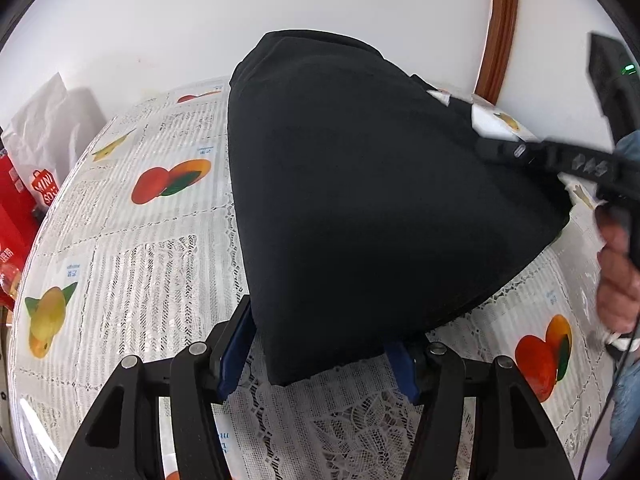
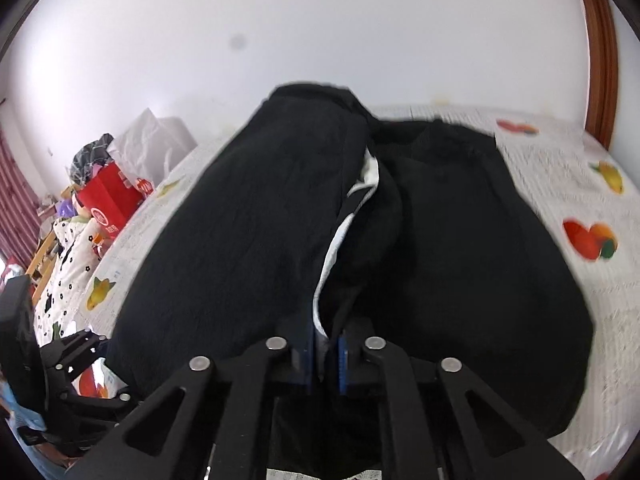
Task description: Fold large clothes
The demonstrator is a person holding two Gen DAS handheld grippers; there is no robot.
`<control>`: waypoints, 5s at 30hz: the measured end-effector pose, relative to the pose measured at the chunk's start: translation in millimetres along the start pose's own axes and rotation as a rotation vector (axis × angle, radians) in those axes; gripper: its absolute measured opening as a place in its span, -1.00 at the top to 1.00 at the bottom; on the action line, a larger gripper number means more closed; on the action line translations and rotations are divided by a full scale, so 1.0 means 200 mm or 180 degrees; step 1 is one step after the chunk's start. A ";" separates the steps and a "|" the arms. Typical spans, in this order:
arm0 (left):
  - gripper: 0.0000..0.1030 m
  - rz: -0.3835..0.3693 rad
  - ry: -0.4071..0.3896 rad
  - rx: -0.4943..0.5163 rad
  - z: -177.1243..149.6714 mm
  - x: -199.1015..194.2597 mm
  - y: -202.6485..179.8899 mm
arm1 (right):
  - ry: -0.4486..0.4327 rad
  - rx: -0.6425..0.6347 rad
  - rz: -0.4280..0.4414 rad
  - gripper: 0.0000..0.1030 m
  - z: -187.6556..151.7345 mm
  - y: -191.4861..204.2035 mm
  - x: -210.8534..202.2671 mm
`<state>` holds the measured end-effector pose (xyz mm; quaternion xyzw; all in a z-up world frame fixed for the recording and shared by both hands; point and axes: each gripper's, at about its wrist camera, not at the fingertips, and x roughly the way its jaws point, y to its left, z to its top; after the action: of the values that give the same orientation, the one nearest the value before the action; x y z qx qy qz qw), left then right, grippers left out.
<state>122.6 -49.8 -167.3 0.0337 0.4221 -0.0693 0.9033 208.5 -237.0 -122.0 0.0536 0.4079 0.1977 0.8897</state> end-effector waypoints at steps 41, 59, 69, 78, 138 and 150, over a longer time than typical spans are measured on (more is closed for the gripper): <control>-0.09 0.0124 0.0008 -0.0031 0.13 0.10 -0.16 | -0.0567 0.0424 -0.0261 0.90 -0.06 -0.45 -0.34; -0.09 0.0037 0.0008 -0.0077 0.10 0.07 -0.12 | -0.0187 0.0312 -0.0820 0.17 -0.34 -0.52 -0.55; 0.36 -0.0322 -0.0051 -0.0166 0.03 -0.01 -0.10 | 0.0023 0.0318 -0.0638 0.14 -0.48 -0.47 -0.53; 0.62 -0.0383 -0.0081 -0.0214 0.05 -0.01 -0.12 | 0.0024 0.0462 -0.0743 0.66 -0.40 -0.47 -0.30; -0.04 -0.0062 -0.0255 -0.0533 0.05 -0.36 -0.05 | -0.0086 0.0260 -0.0966 0.16 -0.28 -0.08 -0.53; -0.38 0.0083 -0.0638 -0.0443 -0.07 -0.87 -0.08 | -0.0364 0.0335 -0.1155 -0.24 -0.33 0.24 -0.95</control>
<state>-0.9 -47.6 -43.8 -0.0307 0.3329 -0.0310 0.9419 32.1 -271.6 -20.0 0.0369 0.3695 0.0091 0.9284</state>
